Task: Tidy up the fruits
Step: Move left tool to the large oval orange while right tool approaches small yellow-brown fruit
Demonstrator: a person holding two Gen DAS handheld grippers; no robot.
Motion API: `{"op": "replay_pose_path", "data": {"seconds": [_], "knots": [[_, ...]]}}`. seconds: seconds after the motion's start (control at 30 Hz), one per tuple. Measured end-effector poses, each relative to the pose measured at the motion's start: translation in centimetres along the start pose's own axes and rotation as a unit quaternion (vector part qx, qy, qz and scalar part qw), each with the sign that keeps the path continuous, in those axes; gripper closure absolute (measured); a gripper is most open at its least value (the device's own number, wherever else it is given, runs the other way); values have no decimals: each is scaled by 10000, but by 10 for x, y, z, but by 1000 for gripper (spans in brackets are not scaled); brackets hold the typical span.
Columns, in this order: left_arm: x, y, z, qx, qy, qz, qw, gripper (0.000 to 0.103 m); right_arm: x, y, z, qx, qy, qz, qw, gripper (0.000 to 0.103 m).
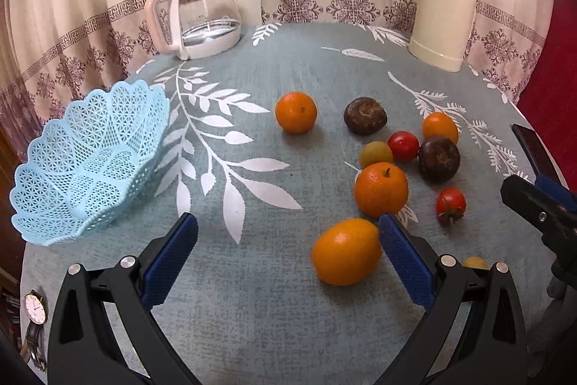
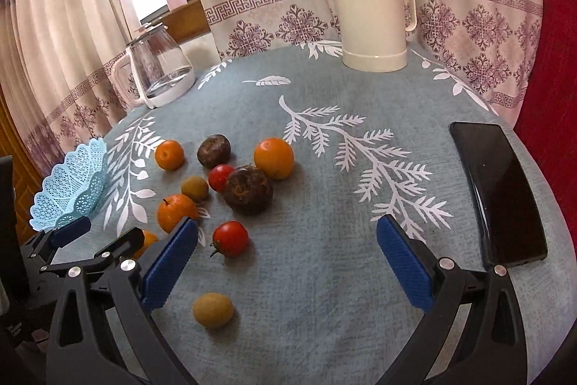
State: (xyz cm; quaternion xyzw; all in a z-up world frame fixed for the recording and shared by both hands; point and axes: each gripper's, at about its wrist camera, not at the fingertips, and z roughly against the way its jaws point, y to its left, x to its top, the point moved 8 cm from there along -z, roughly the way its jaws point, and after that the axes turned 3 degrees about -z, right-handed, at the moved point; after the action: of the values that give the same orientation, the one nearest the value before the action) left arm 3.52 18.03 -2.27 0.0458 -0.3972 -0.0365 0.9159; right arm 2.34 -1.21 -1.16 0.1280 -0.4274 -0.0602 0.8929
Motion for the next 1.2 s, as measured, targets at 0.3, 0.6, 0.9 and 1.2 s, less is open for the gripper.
{"op": "replay_pose_path", "data": {"seconds": [0.3, 0.6, 0.9, 1.2], "knots": [[3, 8, 8, 173, -157, 15, 9997, 2, -10, 4, 12, 162, 50, 203, 9997, 5], [3, 13, 14, 173, -215, 47, 9996, 2, -19, 16, 19, 244, 57, 516, 9984, 5], [-10, 36, 20, 144, -146, 255, 9995, 2, -30, 34, 21, 416, 184, 796, 9958, 9], [-18, 37, 26, 44, -136, 185, 9997, 2, -46, 49, 11, 555, 611, 1040, 9911, 33]]}}
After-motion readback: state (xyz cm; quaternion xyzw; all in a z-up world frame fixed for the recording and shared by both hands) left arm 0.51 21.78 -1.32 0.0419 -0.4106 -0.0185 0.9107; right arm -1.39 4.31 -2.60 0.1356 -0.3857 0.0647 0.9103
